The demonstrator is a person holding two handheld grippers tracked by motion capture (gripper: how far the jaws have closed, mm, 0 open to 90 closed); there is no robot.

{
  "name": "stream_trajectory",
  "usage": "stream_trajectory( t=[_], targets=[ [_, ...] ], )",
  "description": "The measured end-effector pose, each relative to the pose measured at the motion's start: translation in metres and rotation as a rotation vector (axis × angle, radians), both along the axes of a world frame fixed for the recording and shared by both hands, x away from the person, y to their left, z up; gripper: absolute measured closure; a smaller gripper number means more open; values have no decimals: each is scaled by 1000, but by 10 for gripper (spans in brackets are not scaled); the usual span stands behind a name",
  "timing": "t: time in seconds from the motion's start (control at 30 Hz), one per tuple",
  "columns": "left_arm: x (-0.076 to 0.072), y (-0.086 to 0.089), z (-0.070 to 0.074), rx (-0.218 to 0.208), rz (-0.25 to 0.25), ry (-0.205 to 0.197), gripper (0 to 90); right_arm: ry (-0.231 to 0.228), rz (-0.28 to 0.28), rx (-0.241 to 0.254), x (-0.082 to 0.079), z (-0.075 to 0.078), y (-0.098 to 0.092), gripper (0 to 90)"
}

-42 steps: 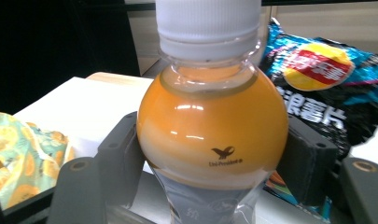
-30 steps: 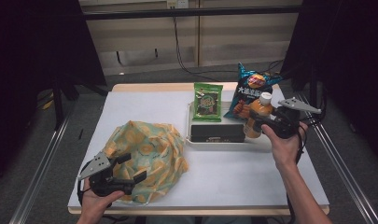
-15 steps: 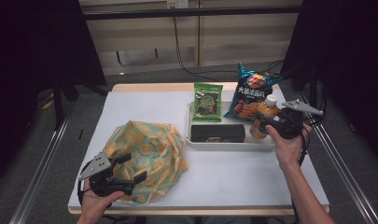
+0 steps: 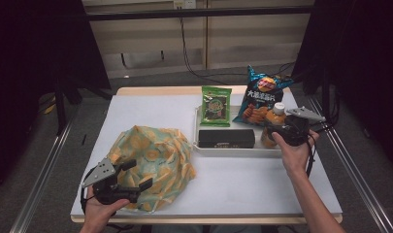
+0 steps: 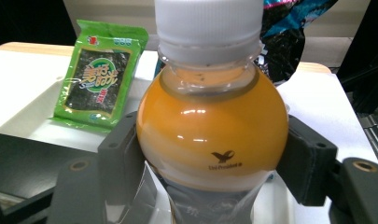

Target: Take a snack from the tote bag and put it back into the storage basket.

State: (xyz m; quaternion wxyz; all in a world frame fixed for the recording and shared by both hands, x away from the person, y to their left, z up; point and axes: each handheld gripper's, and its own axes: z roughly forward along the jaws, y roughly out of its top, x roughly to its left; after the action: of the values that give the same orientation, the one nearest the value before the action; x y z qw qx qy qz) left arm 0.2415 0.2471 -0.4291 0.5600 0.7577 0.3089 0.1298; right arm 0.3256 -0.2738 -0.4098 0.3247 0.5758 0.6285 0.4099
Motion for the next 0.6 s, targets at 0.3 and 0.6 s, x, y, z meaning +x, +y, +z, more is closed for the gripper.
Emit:
stream_trajectory(
  t=[0.3,0.6],
  targets=[
    [0,0,0,-13,3,3,88,8,4,-5,7,-11,5,310],
    [0,0,1,-2,-11,-5,87,1,-5,-10,2,-17,4,308]
  ],
)
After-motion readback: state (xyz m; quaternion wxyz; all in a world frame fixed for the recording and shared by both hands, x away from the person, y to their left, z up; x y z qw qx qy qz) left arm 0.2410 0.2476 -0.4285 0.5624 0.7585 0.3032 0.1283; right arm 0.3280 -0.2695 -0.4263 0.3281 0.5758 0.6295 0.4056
